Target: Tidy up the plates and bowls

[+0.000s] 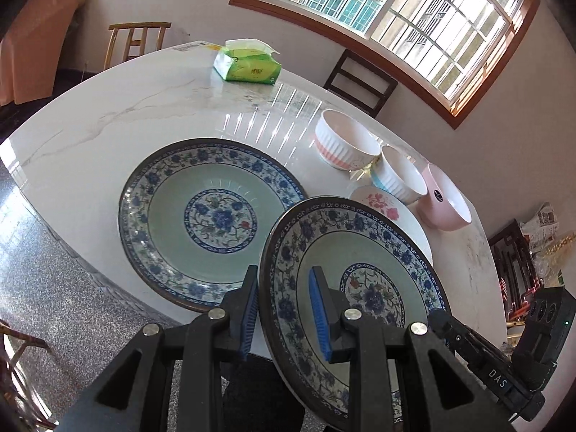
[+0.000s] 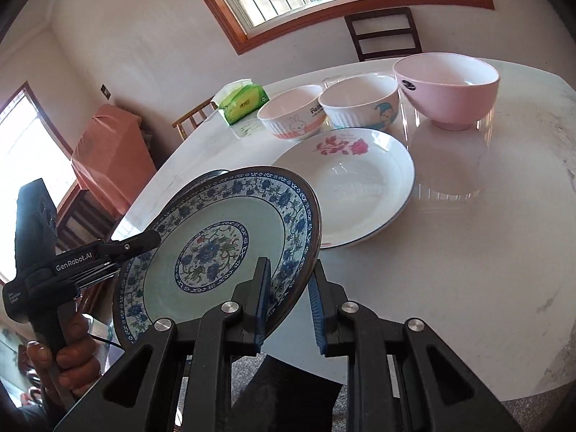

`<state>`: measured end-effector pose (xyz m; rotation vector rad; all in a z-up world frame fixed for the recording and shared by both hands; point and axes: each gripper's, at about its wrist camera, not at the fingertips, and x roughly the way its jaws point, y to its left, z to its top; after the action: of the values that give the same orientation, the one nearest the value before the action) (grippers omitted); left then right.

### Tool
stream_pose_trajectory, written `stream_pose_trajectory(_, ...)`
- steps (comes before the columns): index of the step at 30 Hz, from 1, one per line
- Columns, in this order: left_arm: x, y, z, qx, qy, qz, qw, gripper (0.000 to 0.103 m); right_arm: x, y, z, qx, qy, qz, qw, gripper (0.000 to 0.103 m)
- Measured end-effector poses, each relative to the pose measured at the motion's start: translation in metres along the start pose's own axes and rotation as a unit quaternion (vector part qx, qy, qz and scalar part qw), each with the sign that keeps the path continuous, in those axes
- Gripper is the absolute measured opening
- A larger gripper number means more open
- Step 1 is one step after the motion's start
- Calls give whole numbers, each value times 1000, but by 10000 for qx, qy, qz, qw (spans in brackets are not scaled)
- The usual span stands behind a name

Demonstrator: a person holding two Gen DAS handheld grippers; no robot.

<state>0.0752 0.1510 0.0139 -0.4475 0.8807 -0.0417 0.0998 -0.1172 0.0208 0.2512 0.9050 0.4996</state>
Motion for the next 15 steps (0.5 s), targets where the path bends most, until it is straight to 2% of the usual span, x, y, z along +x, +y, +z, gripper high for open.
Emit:
stream_pose_trajectory(6,-9,40,19,-250,-192,379,9988,28,33,41,24,-436,113,214,9988,21)
stream_pose_trajectory(15,-3,78,42,-515,-352,682,9957,28,81,67,46,-643,329,353,9968,21)
